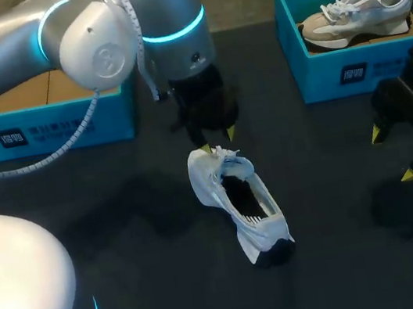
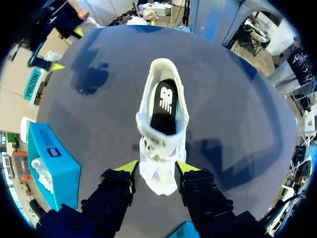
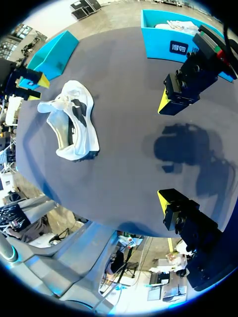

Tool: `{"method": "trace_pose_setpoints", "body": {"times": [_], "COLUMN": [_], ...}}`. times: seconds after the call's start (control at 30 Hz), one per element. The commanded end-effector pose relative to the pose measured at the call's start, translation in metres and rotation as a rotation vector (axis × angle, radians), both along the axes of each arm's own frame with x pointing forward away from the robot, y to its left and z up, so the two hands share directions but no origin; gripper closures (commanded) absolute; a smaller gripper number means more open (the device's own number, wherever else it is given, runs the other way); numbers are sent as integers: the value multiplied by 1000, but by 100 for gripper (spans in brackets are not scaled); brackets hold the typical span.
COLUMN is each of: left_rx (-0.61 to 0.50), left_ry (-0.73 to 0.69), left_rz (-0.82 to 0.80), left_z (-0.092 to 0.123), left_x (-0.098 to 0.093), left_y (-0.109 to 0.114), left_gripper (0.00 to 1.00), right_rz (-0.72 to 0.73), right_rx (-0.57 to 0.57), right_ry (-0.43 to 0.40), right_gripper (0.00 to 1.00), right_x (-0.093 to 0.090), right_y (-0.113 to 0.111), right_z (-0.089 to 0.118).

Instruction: Take the shoe out of the shoebox, open the shoe tongue, remove and reinsert the insole, then place the shoe into the shoebox

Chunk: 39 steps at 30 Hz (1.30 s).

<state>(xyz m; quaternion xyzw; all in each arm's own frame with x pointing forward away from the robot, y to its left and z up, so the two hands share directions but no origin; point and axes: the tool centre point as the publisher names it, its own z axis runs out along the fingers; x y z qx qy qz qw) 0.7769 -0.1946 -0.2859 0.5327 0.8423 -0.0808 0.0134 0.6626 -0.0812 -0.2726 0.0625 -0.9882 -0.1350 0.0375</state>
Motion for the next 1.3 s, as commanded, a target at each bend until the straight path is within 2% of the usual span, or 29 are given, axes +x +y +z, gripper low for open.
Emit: {"method": "trace_pose_setpoints", "body": {"times": [0.03, 0.4, 0.63, 0.83, 1.03, 1.13, 1.3], "left_rx": [8, -20, -29, -35, -14, -13, -29], "left_ry": [17, 77, 80, 47, 90, 97, 55], "left_rz": [-13, -42, -72, -63, -68, -66, -51], "left_z": [-15, -38, -41, -31, -50, -52, -32], "left_x": [-6, -42, -63, -58, -61, -63, -64], "left_y": [-11, -20, -25, -24, -31, -32, -26], "left_gripper": [60, 66, 65, 62, 64, 64, 56], "right_rz": [-1, -1, -1, -1, -1, -1, -1], "right_rx": [-3, -3, -3, -3, -3, -3, -3], "right_ry": [0, 0, 0, 0, 0, 0, 0], "right_gripper": [0, 0, 0, 0, 0, 0, 0], "right_x": [0, 0, 0, 0, 0, 0, 0], "right_y": [1, 1, 1, 1, 1, 1, 1], "right_z": [-1, -1, -1, -1, -1, -1, -1]}}
